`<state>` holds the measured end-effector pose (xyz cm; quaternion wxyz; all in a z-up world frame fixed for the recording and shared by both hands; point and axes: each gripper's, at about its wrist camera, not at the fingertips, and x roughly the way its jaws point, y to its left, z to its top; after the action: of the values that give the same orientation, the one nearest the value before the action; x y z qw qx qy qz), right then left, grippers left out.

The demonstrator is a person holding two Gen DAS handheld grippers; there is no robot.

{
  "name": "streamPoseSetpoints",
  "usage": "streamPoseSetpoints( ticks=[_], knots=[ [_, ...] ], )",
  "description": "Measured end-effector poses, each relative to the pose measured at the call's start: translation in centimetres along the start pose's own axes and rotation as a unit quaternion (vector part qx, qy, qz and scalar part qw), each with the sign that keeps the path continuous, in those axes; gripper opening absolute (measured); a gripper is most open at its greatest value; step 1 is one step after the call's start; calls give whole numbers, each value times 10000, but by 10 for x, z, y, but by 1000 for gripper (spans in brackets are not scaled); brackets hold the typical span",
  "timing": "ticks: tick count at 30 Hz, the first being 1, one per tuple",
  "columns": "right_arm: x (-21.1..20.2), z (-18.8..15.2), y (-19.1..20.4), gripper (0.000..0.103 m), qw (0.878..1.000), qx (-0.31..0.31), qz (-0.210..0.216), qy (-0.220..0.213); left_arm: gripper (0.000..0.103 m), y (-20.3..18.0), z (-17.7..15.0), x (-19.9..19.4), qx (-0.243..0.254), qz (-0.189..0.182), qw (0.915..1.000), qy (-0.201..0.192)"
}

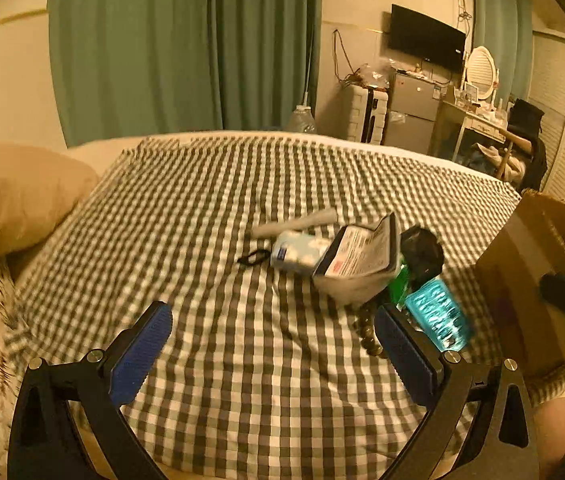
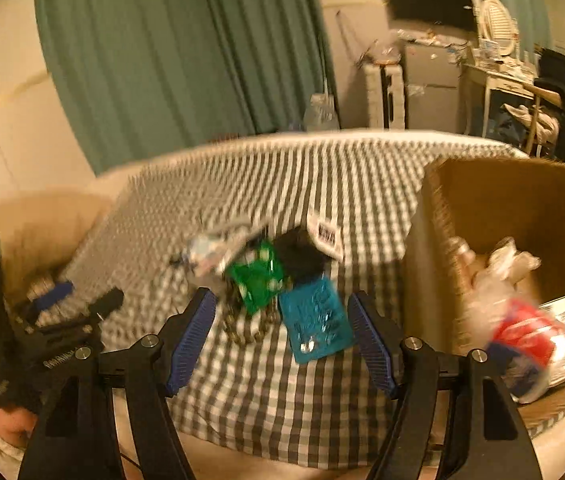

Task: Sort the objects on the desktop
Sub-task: 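Return both tools to the pile and grasp the blue blister pack with the right tool, then grasp the flat white printed packet with the left tool while the right tool holds the blister pack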

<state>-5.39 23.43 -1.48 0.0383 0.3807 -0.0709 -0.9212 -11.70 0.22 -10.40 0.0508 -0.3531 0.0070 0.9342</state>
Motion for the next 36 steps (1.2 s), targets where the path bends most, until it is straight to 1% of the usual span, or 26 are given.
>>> streamPoseSetpoints(
  ticks=[1,3,5,6,7,9,12,16,20,23,24,29,31,33,35,36],
  knots=[
    [13,-3,1,68,9998,-62,-98,137,103,-1,-4,5,-2,-28,10000,-1],
    [29,-3,1,68,9993,-105,-148,319,103,-5,-13,14,49,-43,10000,-31],
    [47,-2,-2,69,9987,18,-68,509,103,-7,-17,28,113,-58,9998,143],
    [53,-1,-5,69,9984,90,-44,562,103,-9,-17,36,144,-122,9995,248],
    [61,-1,-8,69,9979,156,-40,623,103,-12,-17,41,182,-183,9993,271],
    [80,-1,-13,69,9962,256,-69,832,103,-19,-16,49,283,-197,9992,205],
    [108,-2,-16,69,9928,306,-135,1153,103,-31,-14,61,627,-296,9975,135],
    [133,-4,-18,69,9899,202,-215,1386,103,-50,-10,78,1079,-458,9931,25],
    [151,-5,-24,69,9867,175,-484,1540,103,-62,-5,102,1329,-651,9889,-132],
    [160,-6,-32,69,9848,270,-492,1643,103,-61,-3,120,1307,-892,9874,2],
    [162,-7,-32,69,9848,269,-474,1650,103,-61,-2,126,1277,-893,9878,66],
    [164,-9,-25,74,9849,11,-481,1663,103,-48,5,134,969,-900,9912,85],
    [161,-10,-22,74,9848,-59,-385,1692,103,-42,8,124,936,-924,9913,-71],
    [160,-11,-18,78,9838,-118,-324,1760,103,-39,11,115,1011,-890,9905,-290],
    [165,-13,-12,79,9818,-243,-428,1836,103,-38,13,112,1038,-881,9899,-401],
    [167,-14,-10,79,9807,-306,-485,1870,103,-39,14,113,1051,-904,9896,-390]
  ],
)
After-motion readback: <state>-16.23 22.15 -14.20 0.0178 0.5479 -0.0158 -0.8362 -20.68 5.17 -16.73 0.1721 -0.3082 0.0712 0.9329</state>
